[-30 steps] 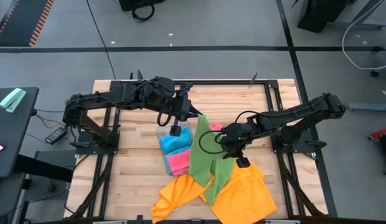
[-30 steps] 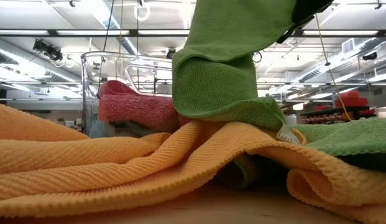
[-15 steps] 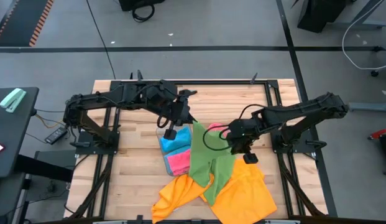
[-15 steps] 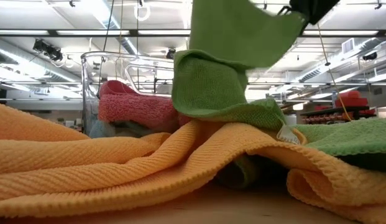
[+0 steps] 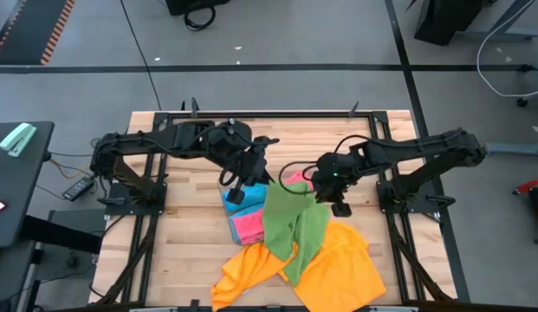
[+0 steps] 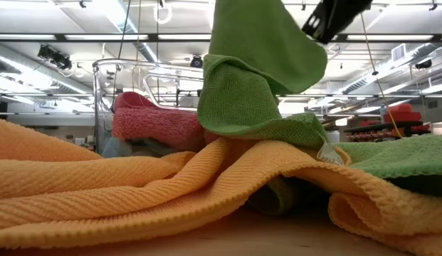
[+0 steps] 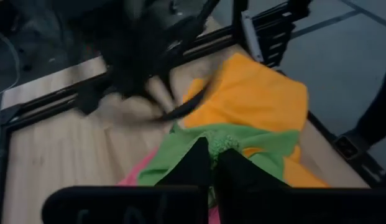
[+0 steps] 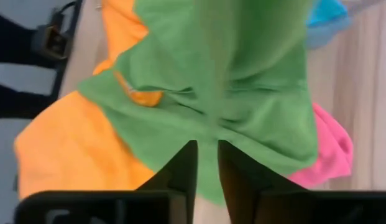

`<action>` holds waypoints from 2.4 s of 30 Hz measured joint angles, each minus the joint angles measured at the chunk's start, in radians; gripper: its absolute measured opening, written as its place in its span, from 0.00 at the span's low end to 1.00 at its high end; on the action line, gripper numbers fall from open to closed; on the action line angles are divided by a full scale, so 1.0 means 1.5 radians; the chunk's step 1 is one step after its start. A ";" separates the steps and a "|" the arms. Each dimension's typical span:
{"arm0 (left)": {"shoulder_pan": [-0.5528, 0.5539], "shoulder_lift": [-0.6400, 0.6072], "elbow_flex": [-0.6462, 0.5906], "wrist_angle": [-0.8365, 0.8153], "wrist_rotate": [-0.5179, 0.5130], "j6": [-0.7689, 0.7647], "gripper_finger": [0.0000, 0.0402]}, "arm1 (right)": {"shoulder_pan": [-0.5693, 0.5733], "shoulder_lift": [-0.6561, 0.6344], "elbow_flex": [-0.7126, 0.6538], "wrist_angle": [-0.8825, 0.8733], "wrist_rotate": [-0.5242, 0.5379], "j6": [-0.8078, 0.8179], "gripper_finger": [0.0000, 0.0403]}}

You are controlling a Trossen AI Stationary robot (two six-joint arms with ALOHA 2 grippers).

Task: Fold microfiber towels
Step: Fold the top green towel

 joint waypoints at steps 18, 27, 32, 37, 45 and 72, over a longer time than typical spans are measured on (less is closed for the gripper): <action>-0.018 0.001 0.000 -0.015 -0.002 -0.020 0.07 | -0.021 -0.001 -0.031 0.078 -0.067 -0.039 0.47; -0.018 0.001 0.000 -0.015 -0.002 -0.022 0.03 | 0.008 -0.001 -0.111 0.185 -0.004 -0.022 0.43; -0.018 0.001 0.000 -0.015 -0.002 -0.022 0.04 | 0.012 0.000 -0.146 0.218 -0.004 0.006 0.37; -0.015 0.001 0.000 -0.015 -0.002 -0.022 0.09 | 0.022 0.000 -0.170 0.233 -0.007 0.014 0.20; -0.004 0.001 0.000 -0.015 -0.003 -0.022 0.02 | 0.027 0.000 -0.178 0.252 -0.008 0.031 0.02; 0.057 0.020 -0.001 0.212 -0.033 -0.015 0.03 | -0.046 -0.028 0.330 -0.429 0.087 -0.058 0.01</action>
